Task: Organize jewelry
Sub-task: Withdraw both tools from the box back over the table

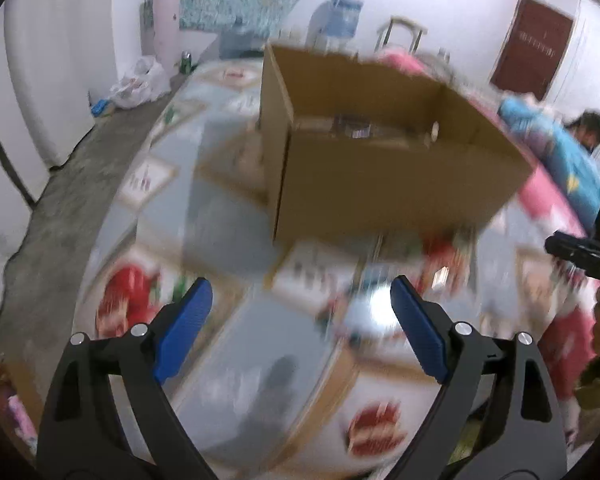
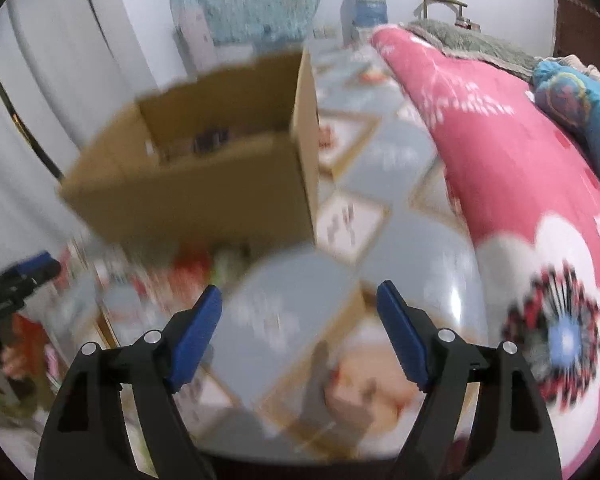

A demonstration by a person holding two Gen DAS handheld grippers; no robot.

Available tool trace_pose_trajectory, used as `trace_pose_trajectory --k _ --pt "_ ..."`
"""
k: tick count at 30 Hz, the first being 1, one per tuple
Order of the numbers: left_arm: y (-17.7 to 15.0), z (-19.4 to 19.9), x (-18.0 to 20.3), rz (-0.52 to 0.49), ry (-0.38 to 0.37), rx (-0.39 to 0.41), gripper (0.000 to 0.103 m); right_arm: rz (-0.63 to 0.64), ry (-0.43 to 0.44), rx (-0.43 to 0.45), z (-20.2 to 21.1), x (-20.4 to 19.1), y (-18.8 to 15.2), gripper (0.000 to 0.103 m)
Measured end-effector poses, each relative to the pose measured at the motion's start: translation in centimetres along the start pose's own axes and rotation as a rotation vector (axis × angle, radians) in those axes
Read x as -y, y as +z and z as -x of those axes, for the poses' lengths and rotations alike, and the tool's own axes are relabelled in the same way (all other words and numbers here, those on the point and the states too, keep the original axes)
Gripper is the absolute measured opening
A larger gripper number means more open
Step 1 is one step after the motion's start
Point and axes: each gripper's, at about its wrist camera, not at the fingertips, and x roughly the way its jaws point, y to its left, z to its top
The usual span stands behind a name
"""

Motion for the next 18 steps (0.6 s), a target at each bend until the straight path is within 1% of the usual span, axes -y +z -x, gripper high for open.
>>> trace_pose_trajectory --k 2,4,7,8,10,11,13,18 --pt "-2.0 -0.3 0.7 -0.026 0.023 -0.049 0.087 0.012 -0.033 -0.033 -0.4 -0.4 -1.8 0.078" --pt "-3.4 -0.6 0.9 -0.038 0.03 -0.078 0.087 0.027 -0.048 -0.092 -1.5 -0.9 -3.6 0.08" --pt "-4.6 -1.5 1.2 -0.063 0.054 -0.113 0.087 0.073 -0.107 -0.131 -2.6 -1.6 -4.7 0.08" --pt "-5.0 -2.0 1.3 -0.074 0.071 -0.137 0.087 0.099 -0.128 -0.141 -3.0 -1.8 -5.0 0.081" --pt "-5.2 -2.6 1.4 -0.087 0.096 -0.155 0.087 0.119 -0.142 -0.127 -3.3 -2.1 -5.2 0.092" --pt "-5.3 -2.6 1.5 -0.103 0.114 -0.149 0.09 0.129 -0.15 -0.127 -3.5 -2.3 -5.2 0.093" --pt "-5.2 -2.8 1.7 -0.115 0.127 -0.152 0.095 0.134 -0.163 -0.129 -3.6 -2.4 -5.3 0.097" --pt "-5.4 -3.1 1.6 -0.109 0.137 -0.163 0.096 0.081 -0.116 -0.171 -4.1 -1.4 -5.3 0.097"
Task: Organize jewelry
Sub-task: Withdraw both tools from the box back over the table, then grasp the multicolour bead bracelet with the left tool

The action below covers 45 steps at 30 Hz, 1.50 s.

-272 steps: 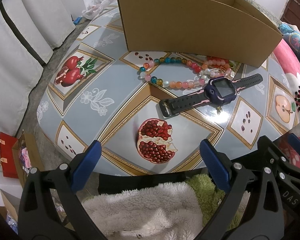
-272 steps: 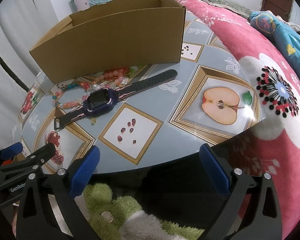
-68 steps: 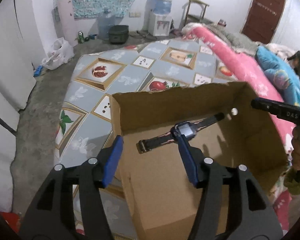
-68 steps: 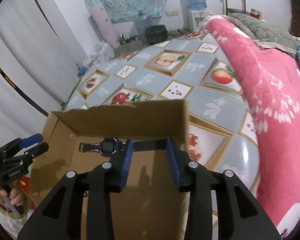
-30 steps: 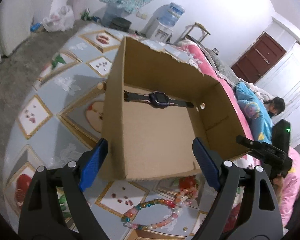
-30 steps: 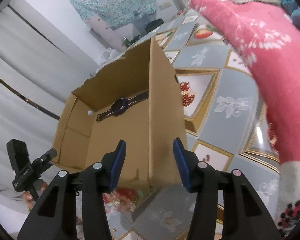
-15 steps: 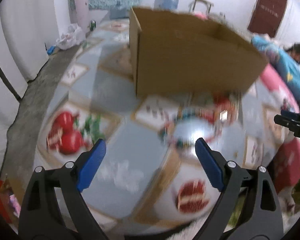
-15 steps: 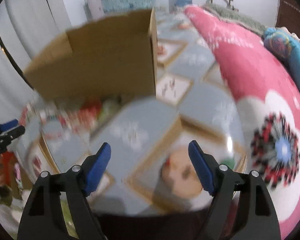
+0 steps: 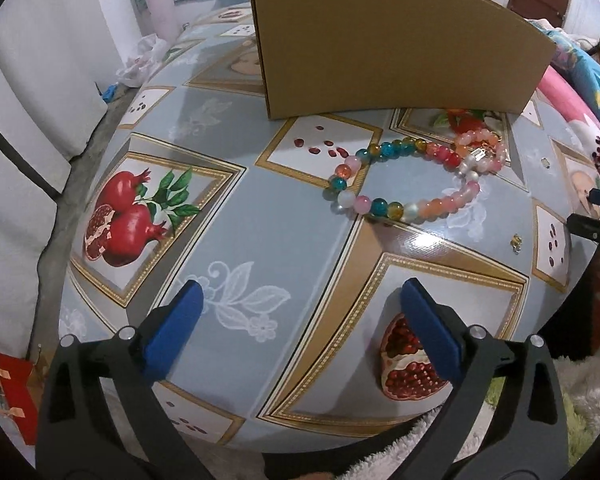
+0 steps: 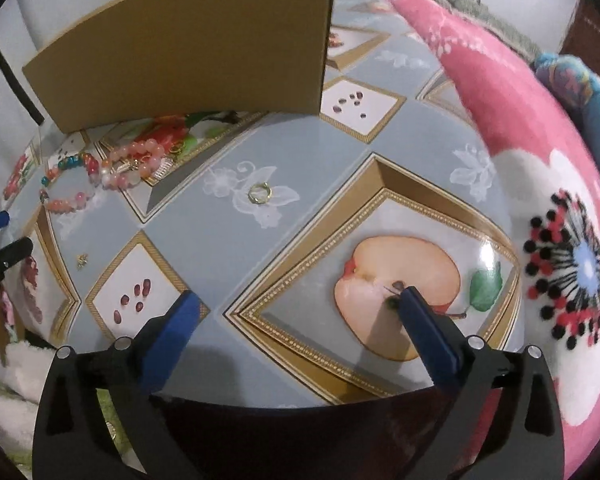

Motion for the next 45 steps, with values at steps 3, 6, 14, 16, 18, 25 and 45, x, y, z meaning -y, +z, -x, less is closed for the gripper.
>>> trace_pose_trajectory --k 3,6,14,16,18,25,45 --pt "0.0 -0.1 0.2 0.002 0.009 -0.006 0.096 0.011 -0.004 -0.01 0.0 -0.2 0.1 0.097" --pt "0.0 -0.2 0.3 -0.005 0.012 -0.002 0.096 0.017 0.004 -0.003 -0.1 -0.2 0.2 0.097" --pt "-0.1 0.6 0.2 -0.019 0.0 0.015 0.096 -0.05 0.091 0.072 1.5 0.0 0.3 0.097" --pt "0.3 1.5 0.0 -0.013 -0.017 0.069 0.095 -0.067 0.168 0.125 2.6 -0.4 0.3 0.097" --pt "0.9 2.5 -0.1 0.001 -0.051 0.126 0.094 -0.076 0.256 0.174 3.5 -1.1 0.7 0.093" --pt "3.3 1.8 -0.1 0.062 -0.159 0.146 0.062 -0.034 0.491 0.188 3.7 -5.0 3.0 0.066" --pt "4.5 -1.1 0.5 -0.059 -0.165 0.084 0.025 0.01 0.446 -0.014 -1.7 -11.3 6.0 0.028"
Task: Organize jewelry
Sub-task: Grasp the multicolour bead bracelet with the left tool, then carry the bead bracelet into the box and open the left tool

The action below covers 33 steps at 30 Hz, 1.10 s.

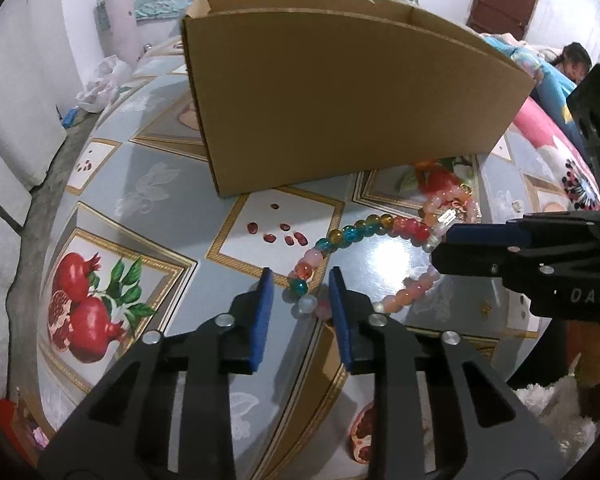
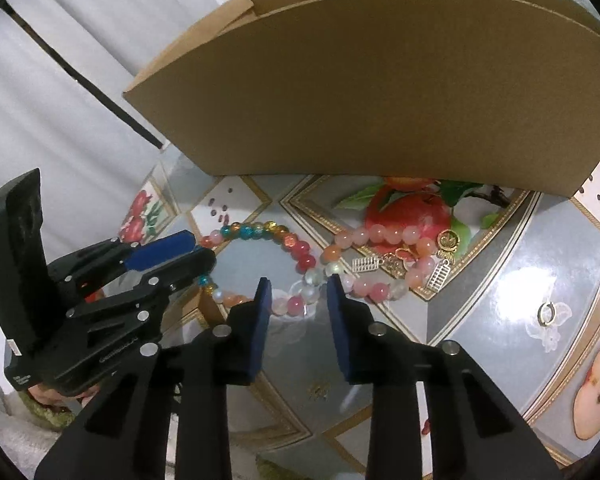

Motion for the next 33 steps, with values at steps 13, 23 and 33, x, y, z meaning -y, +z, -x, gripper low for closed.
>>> trace_pose_trajectory --k 13,23,33 --pt "0.1 -0.3 2.5 -0.142 0.07 0.03 0.009 0.055 -0.085 0.019 -1.5 -0.9 0.2 0.01" --pt "2.1 6.8 2.6 -0.107 0.046 0.186 0.008 0.089 -0.026 0.155 4.3 -2.5 0.8 0.01" --pt "10.3 13.6 1.6 -0.101 -0.014 0.362 0.008 0.166 0.11 0.294 12.1 -4.3 7.9 0.01"
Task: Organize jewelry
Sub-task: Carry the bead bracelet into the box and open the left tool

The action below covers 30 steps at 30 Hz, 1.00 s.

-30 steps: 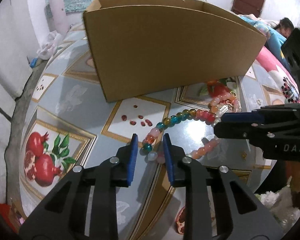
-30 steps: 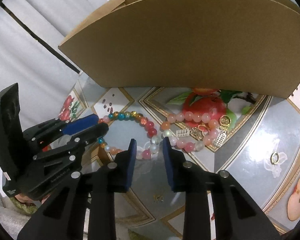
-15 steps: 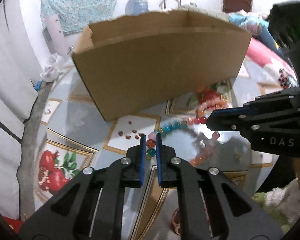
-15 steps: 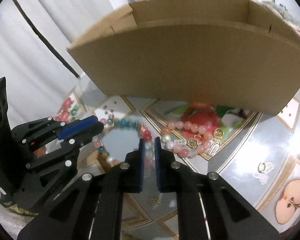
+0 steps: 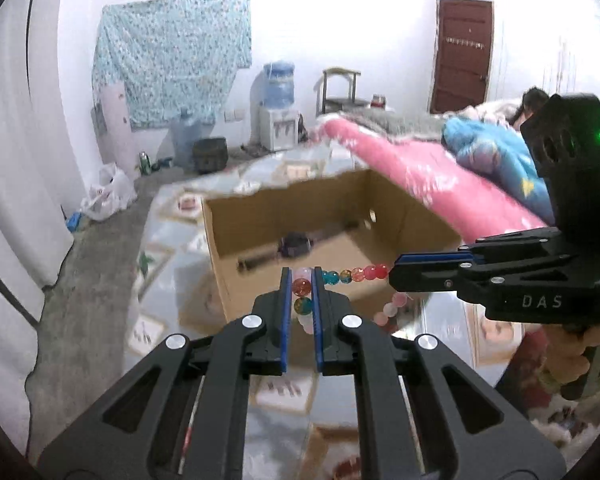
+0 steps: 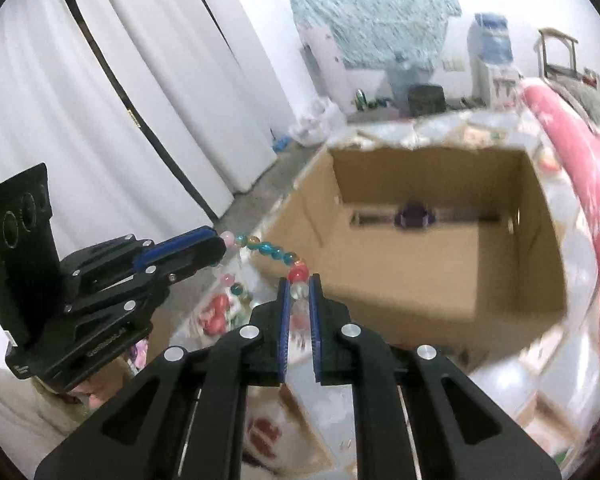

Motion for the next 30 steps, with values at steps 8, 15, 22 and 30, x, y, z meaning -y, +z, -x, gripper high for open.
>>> trace_pose_trajectory --k 8,15,22,30 --pt "4.1 -8.2 -2.4 0.037 -0.006 -0.11 0.009 -0.101 0.009 -0.166 -7.5 4.8 5.9 0.01" --pt "2.8 -15.0 -3.6 0.036 0.054 -0.266 0.009 -0.158 -0.073 -0.314 -13.9 7.9 6.4 0.01" --pt "2.1 -15.1 -4.3 0.064 0.08 -0.254 0.041 -0.19 -0.068 -0.319 -14.1 8.4 6.0 0.02" --pt "2.4 -10.8 -6.1 0.122 0.093 -0.17 0.051 -0.178 -0.08 -0.176 -7.6 9.4 6.8 0.042"
